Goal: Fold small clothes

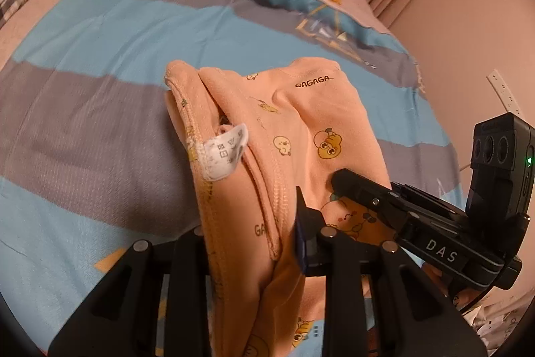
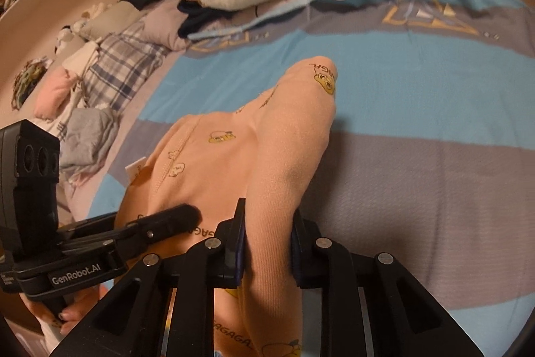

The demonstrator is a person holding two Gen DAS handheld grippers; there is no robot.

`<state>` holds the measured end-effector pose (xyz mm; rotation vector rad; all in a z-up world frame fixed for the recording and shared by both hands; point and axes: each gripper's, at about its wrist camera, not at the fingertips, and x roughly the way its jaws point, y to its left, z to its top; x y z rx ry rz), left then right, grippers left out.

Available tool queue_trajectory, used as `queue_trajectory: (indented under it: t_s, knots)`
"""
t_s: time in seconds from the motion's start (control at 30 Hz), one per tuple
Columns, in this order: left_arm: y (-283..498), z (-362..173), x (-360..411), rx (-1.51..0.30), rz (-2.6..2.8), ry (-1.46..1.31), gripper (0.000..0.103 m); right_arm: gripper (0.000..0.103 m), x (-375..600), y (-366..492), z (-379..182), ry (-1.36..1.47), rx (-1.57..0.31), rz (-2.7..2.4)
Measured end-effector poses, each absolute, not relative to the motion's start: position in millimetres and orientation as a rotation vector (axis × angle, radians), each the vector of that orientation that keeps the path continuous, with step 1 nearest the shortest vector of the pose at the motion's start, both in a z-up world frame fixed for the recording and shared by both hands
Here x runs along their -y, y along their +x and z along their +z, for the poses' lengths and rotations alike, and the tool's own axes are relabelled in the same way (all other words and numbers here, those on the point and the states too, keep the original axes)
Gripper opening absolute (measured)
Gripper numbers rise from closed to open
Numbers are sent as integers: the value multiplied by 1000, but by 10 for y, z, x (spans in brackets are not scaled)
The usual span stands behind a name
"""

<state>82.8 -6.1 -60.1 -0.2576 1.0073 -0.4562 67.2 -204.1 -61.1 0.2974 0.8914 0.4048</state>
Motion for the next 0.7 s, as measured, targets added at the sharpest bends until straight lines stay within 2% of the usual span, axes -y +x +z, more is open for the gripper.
queue_trajectory:
  t_s: [0.7]
  knots:
    - [588,-90,578,-878,-563,-176,28,23,2529,319,-210,305,-749,315]
